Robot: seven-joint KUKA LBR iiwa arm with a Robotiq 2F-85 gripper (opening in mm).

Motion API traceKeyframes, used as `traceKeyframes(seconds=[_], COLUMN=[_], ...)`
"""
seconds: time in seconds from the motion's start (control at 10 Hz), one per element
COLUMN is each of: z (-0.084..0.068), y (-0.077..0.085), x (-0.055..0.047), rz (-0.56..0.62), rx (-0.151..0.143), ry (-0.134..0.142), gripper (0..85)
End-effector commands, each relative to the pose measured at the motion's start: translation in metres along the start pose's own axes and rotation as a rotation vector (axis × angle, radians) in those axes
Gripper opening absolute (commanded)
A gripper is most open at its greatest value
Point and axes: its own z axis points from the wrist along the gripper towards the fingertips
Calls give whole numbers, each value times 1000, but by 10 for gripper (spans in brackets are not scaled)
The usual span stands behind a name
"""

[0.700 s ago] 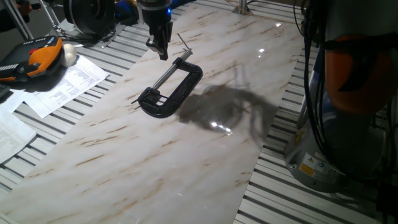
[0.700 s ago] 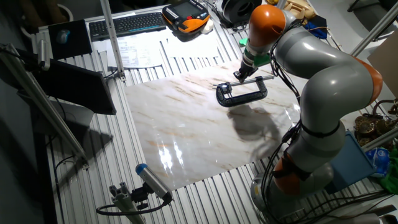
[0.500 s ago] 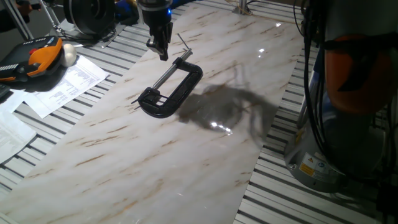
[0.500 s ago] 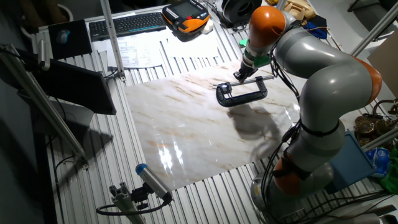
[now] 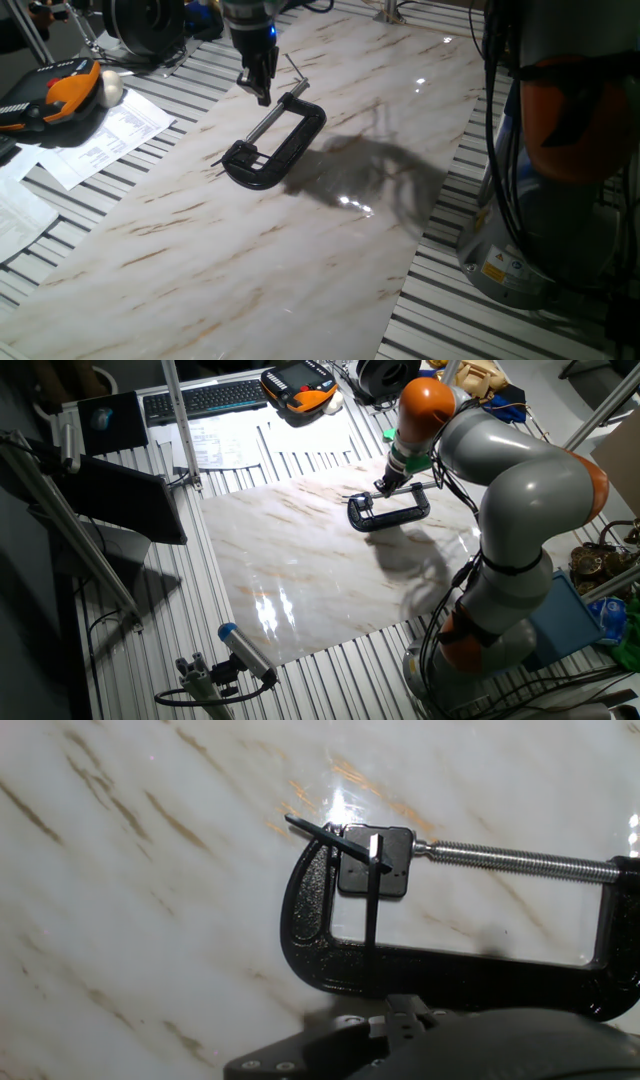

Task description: Turn the hands of a clock

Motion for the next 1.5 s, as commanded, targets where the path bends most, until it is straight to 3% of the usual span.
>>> traceKeyframes(seconds=[0.0,0.4,0.6,0.7,1.1,1.4], z=[6,32,48,59,69,73], y=[-3,-11,-12,-15,-13,-10], x=[0,0,-1,1,2,3], rz=[2,17,31,37,94,111], rx=[-2,-4,12,3,0,11], ry=[-2,-4,-7,-16,15,11], gripper=[0,0,0,0,0,0])
